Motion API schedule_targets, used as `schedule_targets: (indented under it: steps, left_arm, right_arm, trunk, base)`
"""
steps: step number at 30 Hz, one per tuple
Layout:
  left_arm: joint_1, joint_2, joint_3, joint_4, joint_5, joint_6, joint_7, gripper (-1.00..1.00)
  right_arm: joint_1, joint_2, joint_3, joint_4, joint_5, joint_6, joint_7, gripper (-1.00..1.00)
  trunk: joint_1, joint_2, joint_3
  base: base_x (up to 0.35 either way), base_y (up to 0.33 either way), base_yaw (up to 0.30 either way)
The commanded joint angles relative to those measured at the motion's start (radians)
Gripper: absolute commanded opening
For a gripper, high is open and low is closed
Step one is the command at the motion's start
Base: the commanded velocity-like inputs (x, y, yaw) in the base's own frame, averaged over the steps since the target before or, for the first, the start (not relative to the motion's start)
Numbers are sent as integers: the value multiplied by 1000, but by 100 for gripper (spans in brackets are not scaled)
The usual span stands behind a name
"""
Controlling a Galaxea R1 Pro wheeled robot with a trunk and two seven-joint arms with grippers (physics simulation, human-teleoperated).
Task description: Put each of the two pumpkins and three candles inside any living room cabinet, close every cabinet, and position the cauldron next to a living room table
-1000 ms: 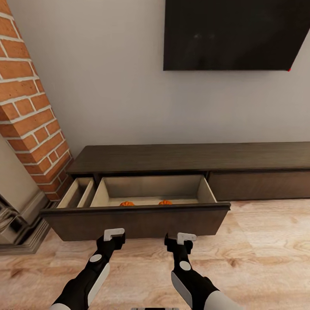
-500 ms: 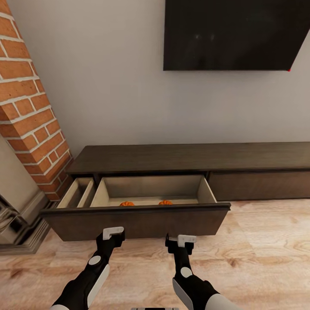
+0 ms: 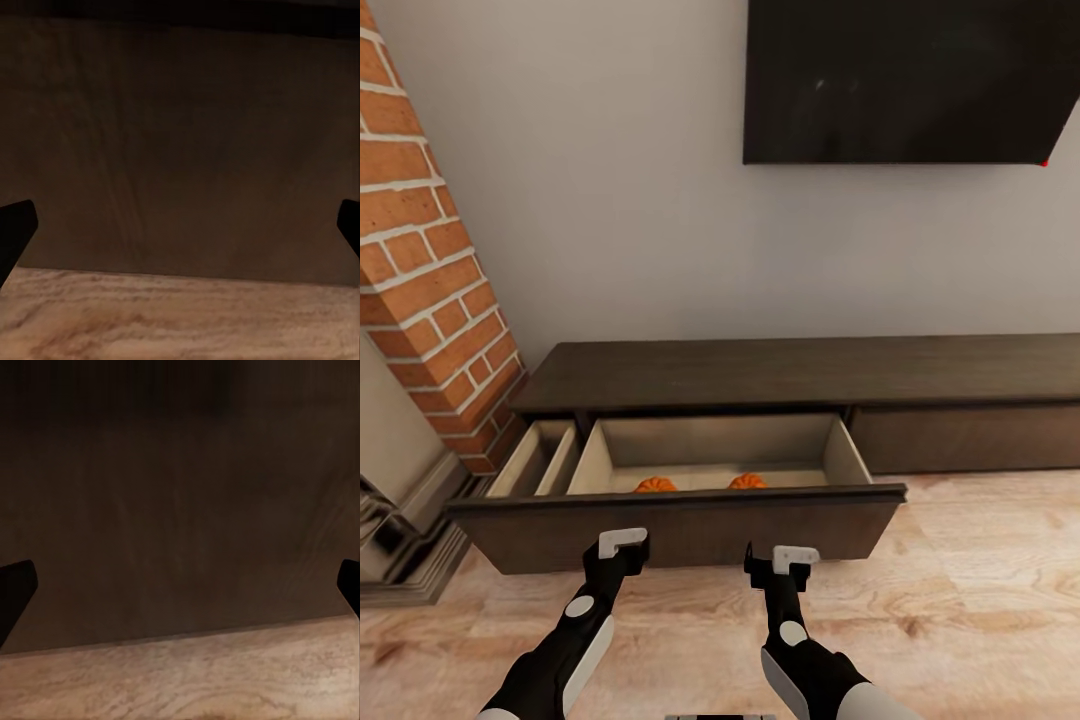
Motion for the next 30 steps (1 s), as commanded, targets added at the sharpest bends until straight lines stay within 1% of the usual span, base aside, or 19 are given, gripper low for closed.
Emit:
schedule_targets:
  steps: [1,10,17,25,27,28,30]
  left_arm:
    - [0,0,0,0,0,0,0,100]
    - [1,0,0,0,0,-2,0,100]
    - [3,0,-1,0,-1,-3,0,100]
    - [5,0,-1,0,-3,-3,0,100]
    - [5,0,-1,0,-3,-2,0,100]
    - [5,0,-1,0,-3,-2,0,100]
    - [5,0,-1,0,-3,-2,0,100]
  right_arm:
    - [0,0,0,0,0,0,0,100]
    - [-1,0,-1,0,-1,-1,0,100]
    - [-1,0,-4,1,-3,-28,0,100]
    - [-9,0,-5,1,-3,-5,2,100]
    - [-11,0,-4,1,1,1,9,100]
    - [-12,0,-4,2,3,3,24,100]
    - [-13,0,-3,2,8,6,75,100]
  trunk:
    - [0,0,0]
    - [0,0,0]
    - [0,0,0]
    - [0,0,0]
    - [0,0,0]
    - [0,0,0]
    - [0,0,0]
  base:
    - [118,13,0]
    - [23,3,0]
    - [0,0,0]
    - [0,0,0]
    - [0,0,0]
    - [0,0,0]
    - [0,0,0]
